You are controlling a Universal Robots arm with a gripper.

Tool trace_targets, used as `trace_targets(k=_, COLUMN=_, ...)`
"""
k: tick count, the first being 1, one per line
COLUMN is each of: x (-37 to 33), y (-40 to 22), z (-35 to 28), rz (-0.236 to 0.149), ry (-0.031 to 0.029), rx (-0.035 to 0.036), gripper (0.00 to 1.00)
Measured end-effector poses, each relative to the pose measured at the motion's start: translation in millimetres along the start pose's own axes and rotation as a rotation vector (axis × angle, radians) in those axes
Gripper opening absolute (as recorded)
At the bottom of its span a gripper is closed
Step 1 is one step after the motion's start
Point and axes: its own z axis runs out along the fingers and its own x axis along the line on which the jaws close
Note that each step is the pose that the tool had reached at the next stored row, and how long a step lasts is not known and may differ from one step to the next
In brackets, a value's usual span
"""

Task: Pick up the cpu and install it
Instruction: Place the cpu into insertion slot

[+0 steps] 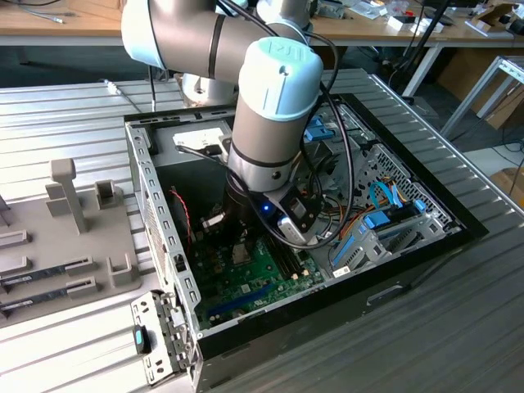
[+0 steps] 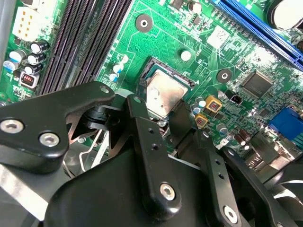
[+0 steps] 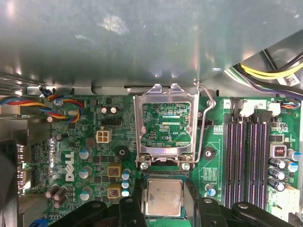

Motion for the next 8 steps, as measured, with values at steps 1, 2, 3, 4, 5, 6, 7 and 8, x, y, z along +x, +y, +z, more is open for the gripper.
trace_targets(k=1, x=0.0, y=-0.1, z=0.3, rz=0.000, ry=0.0001, rx=0.0000, gripper=0.46)
trace_targets(k=2, x=0.0, y=-0.1, z=0.5, rz=0.000, ry=0.0001, rx=-0.0001, gripper=0.46)
trace_targets(k=3, x=0.0, y=-0.1, z=0.5, rz=0.000, ry=0.0001, rx=-0.0005, gripper=0.45)
trace_targets(k=4, x=0.0, y=0.0, z=0.5, rz=0.000, ry=0.0001, rx=-0.0010, gripper=0.45)
trace_targets(k=5, x=0.0, y=-0.1, z=0.5, rz=0.000, ry=0.0001, rx=-0.0013, gripper=0.41)
trace_targets(k=6, x=0.0, y=0.0, z=0.6, rz=0.000, ry=0.0000, rx=-0.0019, gripper=0.41)
trace_targets(k=7, x=0.0, y=-0.1, z=0.6, rz=0.000, ry=0.0000, rx=-0.0024, gripper=0.41)
trace_targets(k=8, x=0.0, y=-0.1, z=0.6, rz=0.000, ry=0.0000, rx=-0.0036, gripper=0.41)
